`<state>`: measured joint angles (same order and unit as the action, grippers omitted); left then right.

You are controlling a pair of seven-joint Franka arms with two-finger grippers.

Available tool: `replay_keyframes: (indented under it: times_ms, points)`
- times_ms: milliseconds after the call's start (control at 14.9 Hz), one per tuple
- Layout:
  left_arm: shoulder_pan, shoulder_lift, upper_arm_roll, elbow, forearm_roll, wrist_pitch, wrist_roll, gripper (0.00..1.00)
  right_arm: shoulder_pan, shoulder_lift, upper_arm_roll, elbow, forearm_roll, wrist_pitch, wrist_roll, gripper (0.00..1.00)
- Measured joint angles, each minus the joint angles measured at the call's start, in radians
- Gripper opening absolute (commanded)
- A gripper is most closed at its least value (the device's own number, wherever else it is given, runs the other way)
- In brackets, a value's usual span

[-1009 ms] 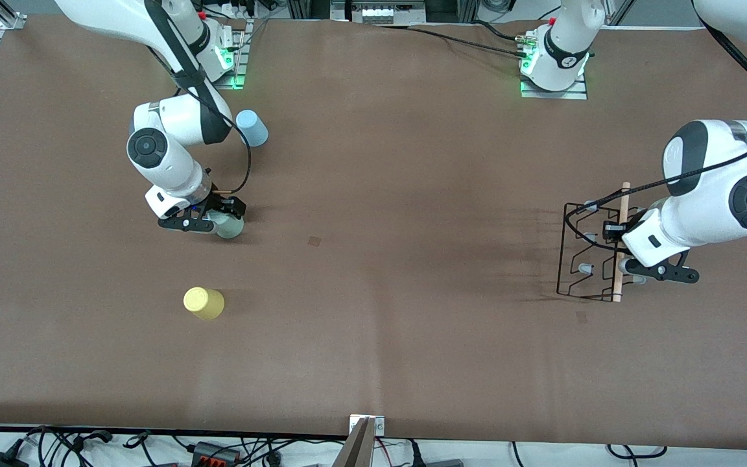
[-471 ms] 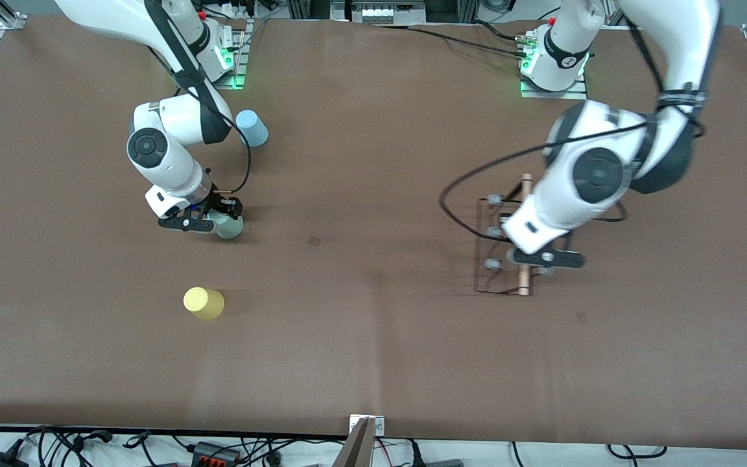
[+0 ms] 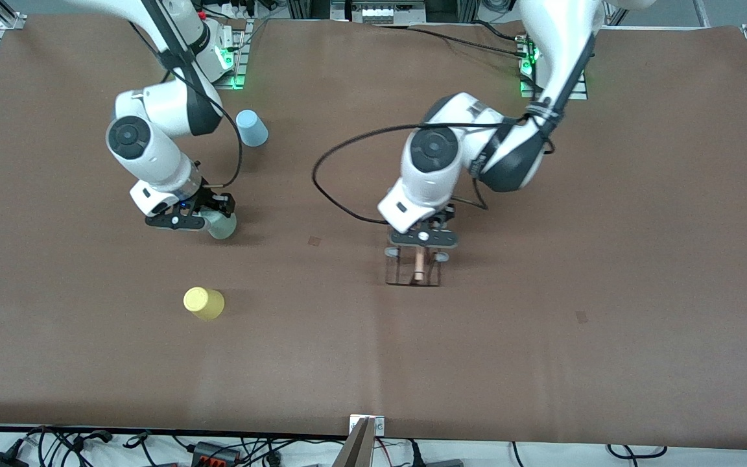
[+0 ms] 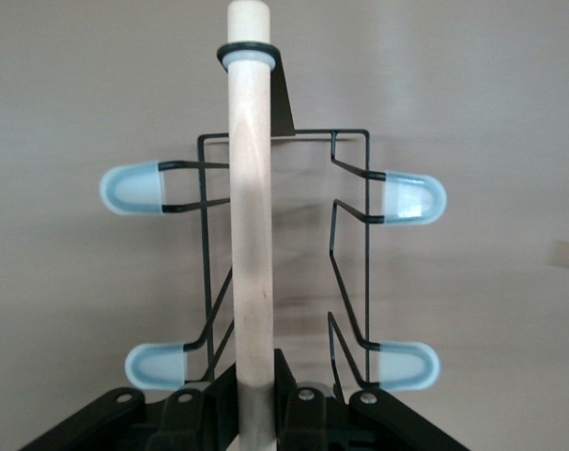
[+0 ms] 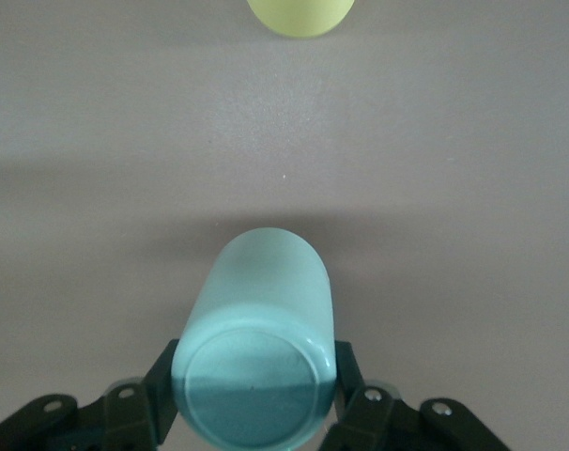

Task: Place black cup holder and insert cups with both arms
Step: 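Carry the rack with the left gripper to the table middle and set it down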

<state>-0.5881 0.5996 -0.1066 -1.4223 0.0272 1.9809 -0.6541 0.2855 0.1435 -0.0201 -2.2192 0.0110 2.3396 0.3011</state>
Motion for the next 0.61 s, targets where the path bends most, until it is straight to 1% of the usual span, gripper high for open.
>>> replay_keyframes:
  times_ms: [135,269,336,404,538,605]
  points:
    - [-0.037,0.017,0.0,0.012,-0.033,0.046,-0.029,0.01,-0.01,-0.08,-0.004,0.056,0.0,-0.16,-0.021,0.15]
    - [-0.06,0.038,0.001,0.013,-0.049,0.121,-0.05,0.01,-0.014,-0.127,-0.007,0.094,0.0,-0.254,-0.029,0.15]
    - [-0.07,0.051,0.001,0.013,-0.05,0.156,-0.067,0.04,-0.014,-0.136,-0.007,0.107,0.0,-0.273,-0.029,0.15]
    - [-0.078,0.064,0.001,0.014,-0.05,0.179,-0.083,0.2,-0.014,-0.136,-0.007,0.112,0.0,-0.276,-0.029,0.15]
    - [-0.09,0.079,0.001,0.019,-0.049,0.198,-0.09,1.0,-0.014,-0.128,-0.007,0.113,0.0,-0.275,-0.03,0.15]
    - [-0.094,0.079,0.002,0.021,-0.045,0.198,-0.089,1.0,-0.014,-0.123,-0.007,0.113,0.0,-0.274,-0.03,0.15]
